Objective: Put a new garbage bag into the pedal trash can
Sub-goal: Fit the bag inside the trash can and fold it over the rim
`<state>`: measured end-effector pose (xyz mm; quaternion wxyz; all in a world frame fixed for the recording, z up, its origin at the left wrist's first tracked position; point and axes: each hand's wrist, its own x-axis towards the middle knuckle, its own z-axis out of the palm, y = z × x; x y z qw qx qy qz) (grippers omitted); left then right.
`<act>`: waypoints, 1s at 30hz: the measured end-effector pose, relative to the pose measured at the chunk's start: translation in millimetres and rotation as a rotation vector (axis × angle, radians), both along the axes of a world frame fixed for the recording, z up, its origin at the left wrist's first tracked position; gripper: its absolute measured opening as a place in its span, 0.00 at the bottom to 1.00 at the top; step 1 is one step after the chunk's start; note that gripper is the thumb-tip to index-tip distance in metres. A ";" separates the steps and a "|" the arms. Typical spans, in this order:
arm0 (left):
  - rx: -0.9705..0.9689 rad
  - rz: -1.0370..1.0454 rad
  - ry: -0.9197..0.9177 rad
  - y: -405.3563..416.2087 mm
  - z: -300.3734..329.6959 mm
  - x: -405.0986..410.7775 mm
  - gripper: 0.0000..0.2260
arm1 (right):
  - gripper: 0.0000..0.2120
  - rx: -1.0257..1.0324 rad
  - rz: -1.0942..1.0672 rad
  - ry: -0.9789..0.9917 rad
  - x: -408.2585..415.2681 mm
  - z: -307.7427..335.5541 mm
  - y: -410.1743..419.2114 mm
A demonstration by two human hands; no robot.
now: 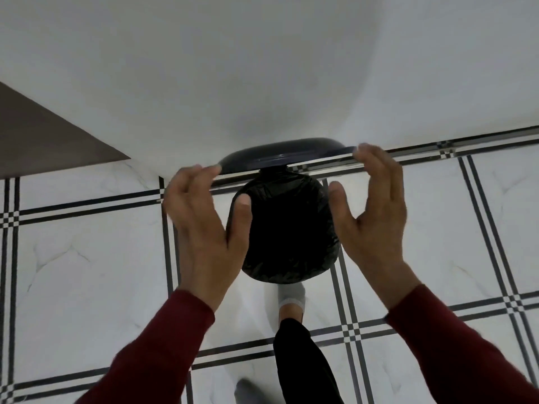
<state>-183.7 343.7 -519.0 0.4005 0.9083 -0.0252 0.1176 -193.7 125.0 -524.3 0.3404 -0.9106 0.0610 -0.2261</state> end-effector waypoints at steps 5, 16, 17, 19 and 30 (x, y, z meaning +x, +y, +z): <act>0.413 -0.367 0.004 -11.3 21.7 54.8 0.25 | 0.21 -0.253 0.314 0.131 53.8 22.2 -6.0; 0.715 -0.656 0.080 1.3 -6.7 50.1 0.30 | 0.28 -0.309 0.505 0.454 26.1 2.8 -14.0; 0.742 -0.671 0.052 3.0 -13.4 42.8 0.30 | 0.28 -0.299 0.512 0.466 17.1 -1.8 -14.6; 0.787 -0.693 0.040 5.9 -27.8 22.6 0.32 | 0.29 -0.302 0.523 0.478 -4.1 -14.2 -15.2; 1.022 -0.708 0.323 -17.7 -112.4 -103.6 0.32 | 0.25 -0.280 0.535 0.743 -118.9 -93.4 -4.3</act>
